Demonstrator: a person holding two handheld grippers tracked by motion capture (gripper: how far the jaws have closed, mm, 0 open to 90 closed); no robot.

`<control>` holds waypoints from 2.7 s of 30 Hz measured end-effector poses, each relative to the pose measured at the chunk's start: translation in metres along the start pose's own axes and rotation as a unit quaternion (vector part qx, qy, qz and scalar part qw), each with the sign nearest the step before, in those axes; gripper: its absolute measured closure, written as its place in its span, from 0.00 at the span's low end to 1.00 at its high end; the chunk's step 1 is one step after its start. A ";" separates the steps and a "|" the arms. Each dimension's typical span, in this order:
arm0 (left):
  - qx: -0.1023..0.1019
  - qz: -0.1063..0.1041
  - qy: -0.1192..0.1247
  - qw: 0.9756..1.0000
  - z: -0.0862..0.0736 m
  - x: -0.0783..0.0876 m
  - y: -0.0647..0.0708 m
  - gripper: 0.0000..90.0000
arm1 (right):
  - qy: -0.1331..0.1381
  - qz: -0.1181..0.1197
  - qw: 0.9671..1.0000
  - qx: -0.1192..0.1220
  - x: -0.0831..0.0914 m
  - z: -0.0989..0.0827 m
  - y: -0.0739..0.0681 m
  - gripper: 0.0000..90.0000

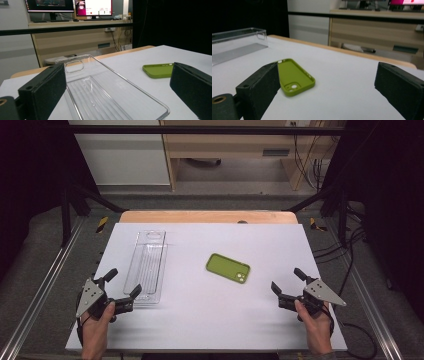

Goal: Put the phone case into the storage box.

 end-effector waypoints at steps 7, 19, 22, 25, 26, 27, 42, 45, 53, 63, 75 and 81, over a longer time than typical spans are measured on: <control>0.000 0.002 -0.003 1.000 -0.001 0.001 0.001 0.00 | -0.068 0.002 0.998 0.012 -0.010 0.000 -0.008 0.05; -0.001 0.001 -0.008 1.000 -0.002 0.001 0.001 0.01 | -0.141 0.014 0.989 0.050 -0.031 0.018 -0.011 0.08; -0.003 0.000 -0.009 1.000 -0.003 0.000 0.003 0.01 | -0.150 0.021 0.987 0.055 -0.035 0.025 -0.012 0.08; -0.006 0.000 -0.010 1.000 -0.003 0.000 0.003 0.01 | -0.160 0.023 0.985 0.062 -0.040 0.031 -0.012 0.08; -0.007 0.000 -0.011 1.000 -0.003 0.000 0.003 0.01 | -0.162 0.025 0.984 0.065 -0.042 0.033 -0.012 0.09; -0.007 0.000 -0.011 1.000 -0.003 0.000 0.003 0.01 | -0.166 0.027 0.984 0.066 -0.043 0.034 -0.012 0.09; -0.008 -0.001 -0.011 1.000 -0.003 0.000 0.004 0.01 | -0.199 0.052 0.974 0.094 -0.060 0.047 -0.025 0.11; -0.007 -0.001 -0.011 1.000 -0.003 0.000 0.003 0.01 | -0.206 0.057 0.972 0.095 -0.062 0.046 -0.028 0.11; -0.009 -0.001 -0.011 1.000 -0.003 0.000 0.004 0.01 | -0.226 0.070 0.966 0.105 -0.069 0.047 -0.034 0.11; -0.011 -0.001 -0.012 1.000 -0.003 0.000 0.004 0.01 | -0.258 0.088 0.954 0.122 -0.080 0.046 -0.042 0.10; -0.016 -0.002 -0.014 1.000 -0.003 -0.001 0.005 0.01 | -0.285 0.098 0.944 0.132 -0.090 0.043 -0.048 0.13; -0.018 -0.002 -0.015 1.000 -0.003 -0.001 0.006 0.01 | -0.289 0.102 0.943 0.131 -0.096 0.043 -0.046 0.14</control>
Point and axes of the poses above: each handheld gripper's, and its own axes: x roughly backward along the jaws, z roughly out of its top, y roughly to its right, the point moved 4 cm from there along -x, roughly forward along the jaws, and after that the axes turned 3 degrees about -y, right-handed, at the moved point
